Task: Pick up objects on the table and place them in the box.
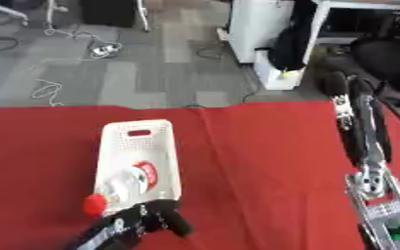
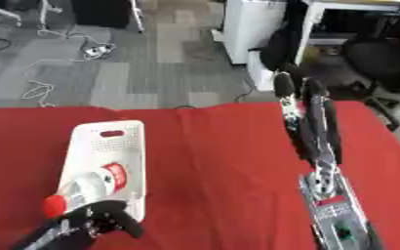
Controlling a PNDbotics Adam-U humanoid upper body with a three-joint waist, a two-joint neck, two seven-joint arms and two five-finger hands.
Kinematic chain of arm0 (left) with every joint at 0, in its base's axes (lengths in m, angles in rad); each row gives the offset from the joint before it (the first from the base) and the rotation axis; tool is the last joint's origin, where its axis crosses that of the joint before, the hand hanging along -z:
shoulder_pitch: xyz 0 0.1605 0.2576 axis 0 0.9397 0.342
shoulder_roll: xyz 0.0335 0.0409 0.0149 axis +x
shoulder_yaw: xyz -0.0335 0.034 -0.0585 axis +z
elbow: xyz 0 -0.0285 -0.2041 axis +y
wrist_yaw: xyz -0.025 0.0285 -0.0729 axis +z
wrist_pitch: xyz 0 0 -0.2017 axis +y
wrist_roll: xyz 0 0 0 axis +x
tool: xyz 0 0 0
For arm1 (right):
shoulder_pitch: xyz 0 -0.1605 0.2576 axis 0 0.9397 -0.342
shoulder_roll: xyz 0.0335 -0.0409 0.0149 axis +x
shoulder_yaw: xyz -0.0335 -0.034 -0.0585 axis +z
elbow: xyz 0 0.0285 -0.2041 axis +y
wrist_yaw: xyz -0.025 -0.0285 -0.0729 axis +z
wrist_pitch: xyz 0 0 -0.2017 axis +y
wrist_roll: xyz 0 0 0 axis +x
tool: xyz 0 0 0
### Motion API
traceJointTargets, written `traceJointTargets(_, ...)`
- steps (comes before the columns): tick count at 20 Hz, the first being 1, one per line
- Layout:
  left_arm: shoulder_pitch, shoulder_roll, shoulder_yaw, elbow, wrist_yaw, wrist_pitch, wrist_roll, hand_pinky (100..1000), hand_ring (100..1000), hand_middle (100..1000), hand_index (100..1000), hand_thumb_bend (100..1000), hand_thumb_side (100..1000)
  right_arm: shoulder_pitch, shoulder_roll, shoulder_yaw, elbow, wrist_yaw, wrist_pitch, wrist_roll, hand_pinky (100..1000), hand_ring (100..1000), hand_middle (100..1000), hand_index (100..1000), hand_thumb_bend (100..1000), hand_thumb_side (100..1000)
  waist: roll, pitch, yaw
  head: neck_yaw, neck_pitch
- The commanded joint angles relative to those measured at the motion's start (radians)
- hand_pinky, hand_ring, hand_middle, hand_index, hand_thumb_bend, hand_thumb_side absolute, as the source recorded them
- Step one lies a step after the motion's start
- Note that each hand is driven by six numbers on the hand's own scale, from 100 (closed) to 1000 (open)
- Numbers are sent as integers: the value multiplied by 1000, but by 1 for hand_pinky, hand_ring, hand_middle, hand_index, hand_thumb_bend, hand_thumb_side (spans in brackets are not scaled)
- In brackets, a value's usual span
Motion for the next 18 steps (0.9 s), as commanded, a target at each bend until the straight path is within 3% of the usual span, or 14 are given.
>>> traceJointTargets(1,-22,16,2,-5,63,-20,20,768,803,745,978,309,952,36,63,-12,-56,33,-10,-19,762,687,624,821,591,953,8,-22,-10,11,-28)
traceJointTargets(4,-37,13,6,-9,103,-48,15,782,813,757,987,318,944,97,119,-9,-78,112,-30,-25,758,681,620,820,587,947,20,-24,-27,15,-45)
traceJointTargets(8,-45,9,17,-16,127,-76,11,790,819,766,993,317,934,153,128,-1,-108,122,-46,-30,727,646,607,814,579,923,33,-25,-40,10,-74)
traceJointTargets(18,-34,-4,16,-12,111,-80,-5,821,861,792,1000,317,951,169,142,-2,-150,124,-40,-81,694,656,611,812,528,906,47,-33,-34,-20,-139)
